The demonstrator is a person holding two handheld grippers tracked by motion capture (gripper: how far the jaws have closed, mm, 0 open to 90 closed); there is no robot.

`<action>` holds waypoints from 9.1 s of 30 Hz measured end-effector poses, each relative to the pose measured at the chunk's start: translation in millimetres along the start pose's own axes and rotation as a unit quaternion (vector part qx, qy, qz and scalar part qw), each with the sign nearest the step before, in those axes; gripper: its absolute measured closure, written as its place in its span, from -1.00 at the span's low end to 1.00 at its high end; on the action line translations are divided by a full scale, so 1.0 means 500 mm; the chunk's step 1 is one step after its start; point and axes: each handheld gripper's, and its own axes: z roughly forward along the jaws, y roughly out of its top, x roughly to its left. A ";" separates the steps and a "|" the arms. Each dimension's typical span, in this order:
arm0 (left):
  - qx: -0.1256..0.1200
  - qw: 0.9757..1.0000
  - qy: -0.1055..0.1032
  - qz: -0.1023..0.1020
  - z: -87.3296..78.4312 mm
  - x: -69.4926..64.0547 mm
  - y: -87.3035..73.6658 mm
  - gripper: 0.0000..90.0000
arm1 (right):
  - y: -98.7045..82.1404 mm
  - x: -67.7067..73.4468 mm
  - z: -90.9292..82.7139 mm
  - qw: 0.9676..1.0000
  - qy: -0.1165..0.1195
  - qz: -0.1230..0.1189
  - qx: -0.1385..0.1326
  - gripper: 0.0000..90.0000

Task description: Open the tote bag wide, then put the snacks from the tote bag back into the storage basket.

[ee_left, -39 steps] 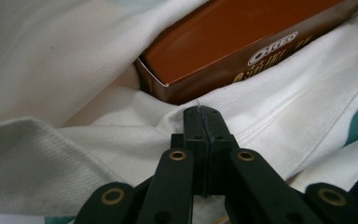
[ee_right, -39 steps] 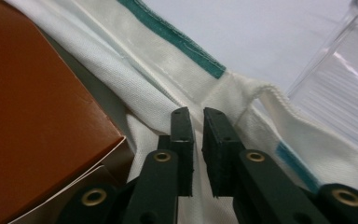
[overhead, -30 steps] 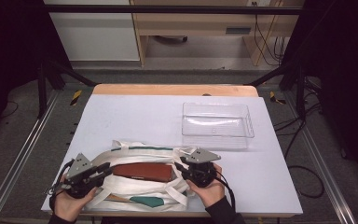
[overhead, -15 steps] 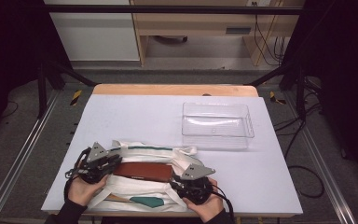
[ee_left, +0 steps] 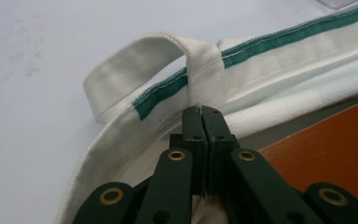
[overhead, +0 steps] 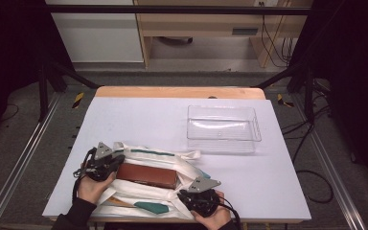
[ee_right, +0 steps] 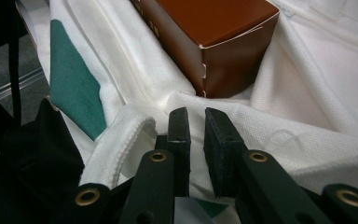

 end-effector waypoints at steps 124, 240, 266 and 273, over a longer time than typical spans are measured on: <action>-0.026 0.997 -0.007 -0.078 -0.069 0.081 -0.060 0.81 | 0.219 0.023 0.173 0.980 0.053 -0.175 0.073 -0.14; -0.131 0.986 0.054 -0.089 -0.137 0.133 -0.041 -0.49 | 0.314 -0.353 -0.132 0.991 -0.117 -0.048 0.031 -0.04; -0.126 0.986 0.055 -0.095 -0.133 0.137 -0.045 -0.48 | 0.291 -0.438 -0.090 0.989 -0.133 -0.046 0.043 -0.04; -0.124 0.986 0.056 -0.096 -0.132 0.139 -0.046 -0.48 | 0.281 -0.453 -0.089 0.988 -0.133 -0.056 0.048 -0.04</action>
